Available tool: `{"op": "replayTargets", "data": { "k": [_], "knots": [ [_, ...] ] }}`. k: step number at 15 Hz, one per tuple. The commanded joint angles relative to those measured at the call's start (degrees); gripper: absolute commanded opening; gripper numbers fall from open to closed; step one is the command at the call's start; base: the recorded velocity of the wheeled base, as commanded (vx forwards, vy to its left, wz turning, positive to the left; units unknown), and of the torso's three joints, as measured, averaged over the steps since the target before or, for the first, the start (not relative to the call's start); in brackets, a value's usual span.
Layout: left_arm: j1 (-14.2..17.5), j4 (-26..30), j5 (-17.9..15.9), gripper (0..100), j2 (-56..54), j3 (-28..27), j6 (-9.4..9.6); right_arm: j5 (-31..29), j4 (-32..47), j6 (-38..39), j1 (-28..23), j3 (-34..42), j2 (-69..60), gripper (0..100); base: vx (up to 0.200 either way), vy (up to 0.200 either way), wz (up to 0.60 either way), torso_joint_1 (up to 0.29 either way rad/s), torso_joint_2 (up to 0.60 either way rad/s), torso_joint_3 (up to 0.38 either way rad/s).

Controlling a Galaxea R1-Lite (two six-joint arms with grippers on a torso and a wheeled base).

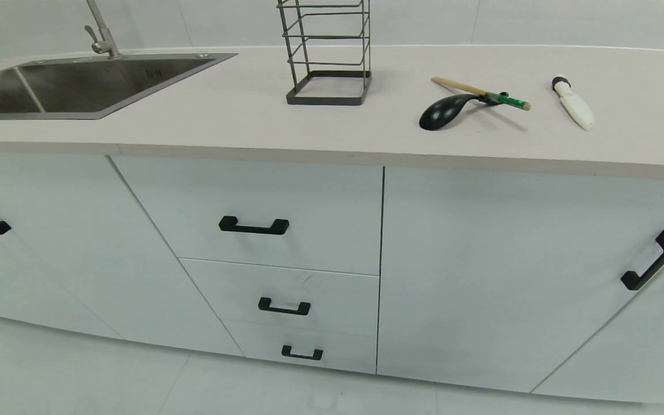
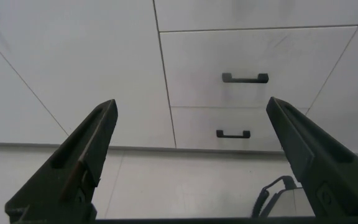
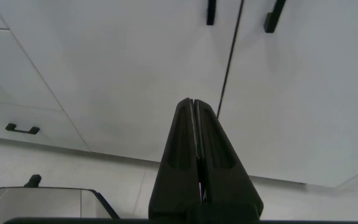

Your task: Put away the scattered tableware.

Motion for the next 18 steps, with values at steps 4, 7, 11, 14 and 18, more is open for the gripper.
{"op": "replayTargets", "data": {
  "k": [4,7,11,14,18],
  "knots": [
    [0.00,0.01,-0.21,100,0.07,0.00,0.66,0.04,0.00,0.00,-0.04,0.01,0.07,0,0.000,0.000,0.00,0.000,0.00,0.000],
    [0.00,-1.66,-4.78,100,0.07,-0.26,3.03,0.04,0.00,-0.09,-0.04,0.01,0.07,0,0.000,0.000,0.00,0.000,0.00,0.000],
    [-1.32,-3.60,-11.90,100,6.05,-9.58,5.49,0.04,0.00,0.00,-0.04,0.01,0.07,0,0.000,0.000,0.00,0.000,0.00,0.000],
    [-2.55,-3.77,-21.48,100,19.58,-16.00,18.41,0.04,0.00,-0.09,-0.04,0.10,0.07,0,0.000,0.000,0.00,0.000,0.00,0.000],
    [-2.81,-3.95,-25.78,100,32.24,-18.72,27.99,0.04,0.00,0.00,-0.04,0.01,0.07,0,0.000,0.000,0.00,0.000,0.00,0.000]
  ]
}}
